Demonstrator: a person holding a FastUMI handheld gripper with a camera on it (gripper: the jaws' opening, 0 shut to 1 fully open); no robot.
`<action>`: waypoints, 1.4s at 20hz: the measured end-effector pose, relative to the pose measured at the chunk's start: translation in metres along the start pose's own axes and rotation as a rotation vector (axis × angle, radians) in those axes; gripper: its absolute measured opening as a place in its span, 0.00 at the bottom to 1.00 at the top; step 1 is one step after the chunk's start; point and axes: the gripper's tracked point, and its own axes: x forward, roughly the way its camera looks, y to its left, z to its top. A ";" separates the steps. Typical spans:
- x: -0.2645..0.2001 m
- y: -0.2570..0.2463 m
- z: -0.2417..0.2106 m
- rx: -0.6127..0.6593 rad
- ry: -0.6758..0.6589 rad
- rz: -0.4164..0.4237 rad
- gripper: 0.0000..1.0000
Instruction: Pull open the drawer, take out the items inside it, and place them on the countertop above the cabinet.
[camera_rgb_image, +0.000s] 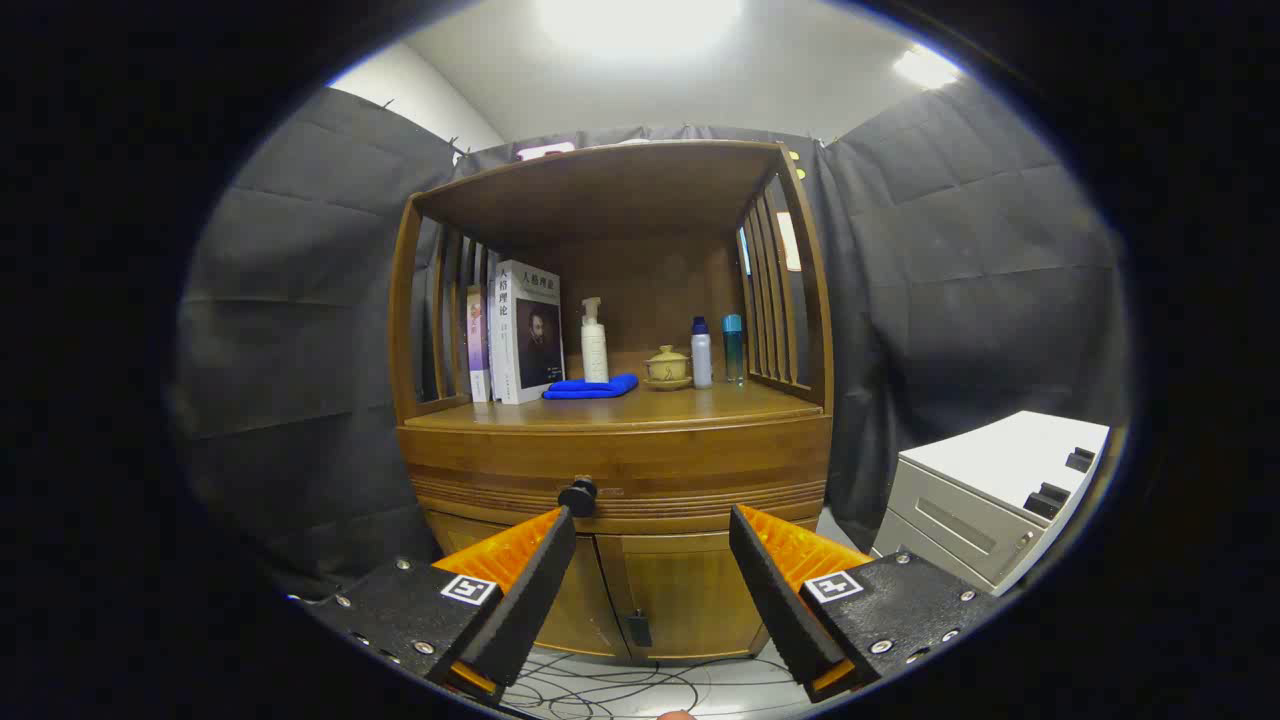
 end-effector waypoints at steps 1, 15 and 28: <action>0.000 -0.001 0.000 0.005 0.002 -0.002 0.96; 0.004 0.011 -0.010 -0.003 0.013 0.021 0.95; 0.031 0.029 -0.007 0.022 0.010 0.040 0.95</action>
